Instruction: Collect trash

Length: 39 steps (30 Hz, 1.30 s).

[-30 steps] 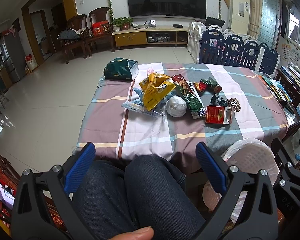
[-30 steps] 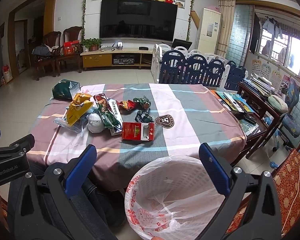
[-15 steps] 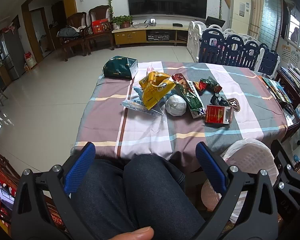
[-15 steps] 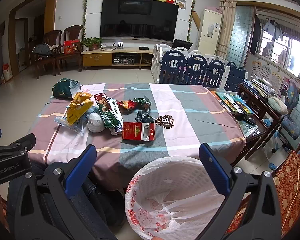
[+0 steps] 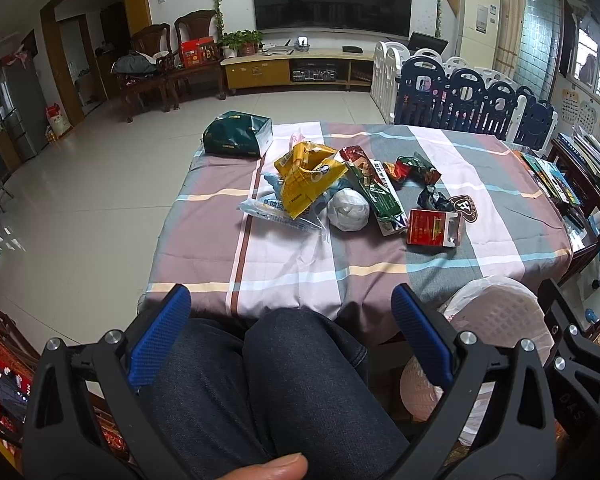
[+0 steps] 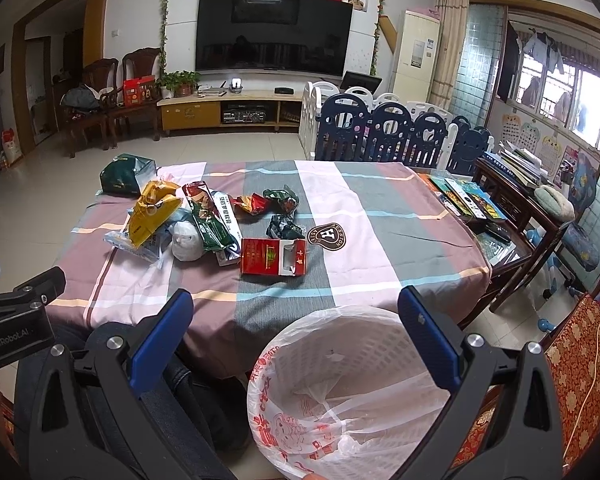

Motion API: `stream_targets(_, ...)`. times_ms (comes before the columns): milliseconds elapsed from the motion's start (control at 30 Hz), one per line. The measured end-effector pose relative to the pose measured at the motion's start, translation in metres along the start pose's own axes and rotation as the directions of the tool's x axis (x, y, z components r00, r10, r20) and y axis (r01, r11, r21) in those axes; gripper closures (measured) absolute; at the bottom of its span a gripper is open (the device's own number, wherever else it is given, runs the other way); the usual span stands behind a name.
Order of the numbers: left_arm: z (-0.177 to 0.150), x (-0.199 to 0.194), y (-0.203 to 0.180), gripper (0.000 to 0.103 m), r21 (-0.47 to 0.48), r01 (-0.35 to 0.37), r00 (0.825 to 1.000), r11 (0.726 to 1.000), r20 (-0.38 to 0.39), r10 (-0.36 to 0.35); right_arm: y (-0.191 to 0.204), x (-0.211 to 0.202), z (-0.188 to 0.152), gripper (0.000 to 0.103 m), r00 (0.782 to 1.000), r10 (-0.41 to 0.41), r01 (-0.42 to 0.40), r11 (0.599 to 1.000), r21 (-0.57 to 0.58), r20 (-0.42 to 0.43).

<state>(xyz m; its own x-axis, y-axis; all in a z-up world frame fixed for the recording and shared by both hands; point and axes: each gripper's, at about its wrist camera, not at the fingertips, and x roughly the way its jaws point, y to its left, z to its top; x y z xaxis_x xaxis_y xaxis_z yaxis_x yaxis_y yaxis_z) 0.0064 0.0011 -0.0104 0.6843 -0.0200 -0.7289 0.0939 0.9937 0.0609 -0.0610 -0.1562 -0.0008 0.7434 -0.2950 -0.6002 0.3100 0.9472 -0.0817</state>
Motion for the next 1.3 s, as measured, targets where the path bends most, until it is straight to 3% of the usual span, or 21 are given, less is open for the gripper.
stream_targets(1300,0.0012,0.0023,0.0011,0.003,-0.005,0.008,1.000,1.000,-0.013,-0.008,0.0005,0.0093,-0.0077,0.003,0.999,-0.003,0.003,1.000,0.008,-0.035)
